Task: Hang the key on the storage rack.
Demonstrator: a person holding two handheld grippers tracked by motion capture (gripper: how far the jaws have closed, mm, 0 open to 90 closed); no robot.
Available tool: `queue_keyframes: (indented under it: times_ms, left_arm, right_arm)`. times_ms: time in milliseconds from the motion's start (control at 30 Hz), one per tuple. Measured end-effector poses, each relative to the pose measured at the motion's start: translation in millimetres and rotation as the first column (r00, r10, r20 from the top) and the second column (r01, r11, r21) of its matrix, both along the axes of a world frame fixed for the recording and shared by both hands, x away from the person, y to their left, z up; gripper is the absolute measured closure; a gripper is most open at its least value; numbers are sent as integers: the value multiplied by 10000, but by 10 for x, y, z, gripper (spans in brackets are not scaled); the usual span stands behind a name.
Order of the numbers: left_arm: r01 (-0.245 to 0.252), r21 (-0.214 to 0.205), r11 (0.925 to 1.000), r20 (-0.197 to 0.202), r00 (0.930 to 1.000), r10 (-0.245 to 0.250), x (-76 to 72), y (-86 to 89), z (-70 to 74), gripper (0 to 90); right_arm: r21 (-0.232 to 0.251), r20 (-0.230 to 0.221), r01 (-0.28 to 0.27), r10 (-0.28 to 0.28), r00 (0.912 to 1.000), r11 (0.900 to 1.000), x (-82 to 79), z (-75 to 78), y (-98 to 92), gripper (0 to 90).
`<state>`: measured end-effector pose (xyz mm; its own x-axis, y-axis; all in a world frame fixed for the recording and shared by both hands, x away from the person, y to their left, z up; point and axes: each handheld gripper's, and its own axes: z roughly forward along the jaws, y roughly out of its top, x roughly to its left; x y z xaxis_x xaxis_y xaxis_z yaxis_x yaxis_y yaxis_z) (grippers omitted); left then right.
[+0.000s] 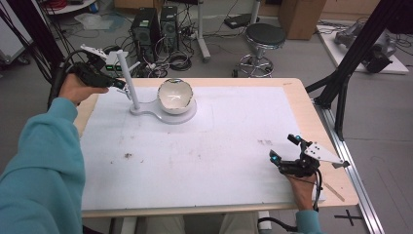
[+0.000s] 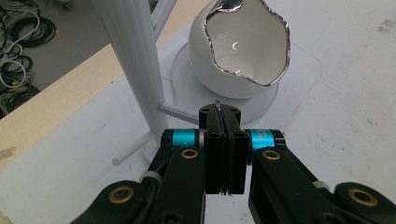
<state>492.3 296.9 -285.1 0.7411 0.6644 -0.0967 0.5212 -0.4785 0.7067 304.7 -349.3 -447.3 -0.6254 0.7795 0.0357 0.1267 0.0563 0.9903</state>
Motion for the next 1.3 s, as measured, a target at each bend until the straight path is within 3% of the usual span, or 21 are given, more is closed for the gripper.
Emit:
queue_keyframes:
  times_ms: [600,767,800,867,900,1000,1033,1067,1100,1167,1233,1300]
  left_arm:
    - [-147,109,9998,-24,9999,147,95,26,-72,882]
    - [-89,222,9997,347,9994,82,101,24,-87,849]
    - [-86,306,9995,903,9959,59,88,32,-85,774]
    - [-466,256,9986,1835,9821,412,38,49,-75,746]
    - [-675,282,9973,2115,9755,601,22,62,-64,609]
    - [-920,206,9956,2479,9651,840,-26,121,-37,499]
    - [-988,27,9951,2519,9631,949,-47,140,-31,343]
    - [-1146,-144,9933,2558,9599,1144,-73,154,-25,343]
    - [-1418,-530,9885,2716,9505,1509,-155,174,-11,157]
    - [-1327,-716,9886,2830,9477,1477,-211,186,-4,112]
    - [-1343,-890,9869,3110,9376,1556,-343,195,10,16]
    - [-1235,-1354,9831,3411,9258,1633,-504,220,23,17]
  right_arm:
    - [-41,26,-25,26,10000,10000,0,0,-1,6]
    - [-79,32,-25,25,10000,10000,0,0,-2,6]
    - [-79,32,-27,27,10000,10000,-1,0,-2,6]
    - [-69,28,-23,23,10000,10000,-1,0,-2,6]
    - [-92,44,-21,22,10000,10000,0,0,-1,6]
    - [-89,50,-23,24,10000,10000,0,0,-2,6]
    - [-82,37,-32,32,10000,10000,-1,0,-2,6]
    - [-82,37,-32,32,10000,10000,-1,0,-2,6]
    - [-91,43,-32,33,10000,10000,0,0,-2,6]
    - [-46,28,-36,36,10000,10000,0,0,-2,6]
    - [-93,46,-31,31,10000,10000,0,0,-2,6]
    - [-92,75,-11,12,10000,10000,0,0,0,6]
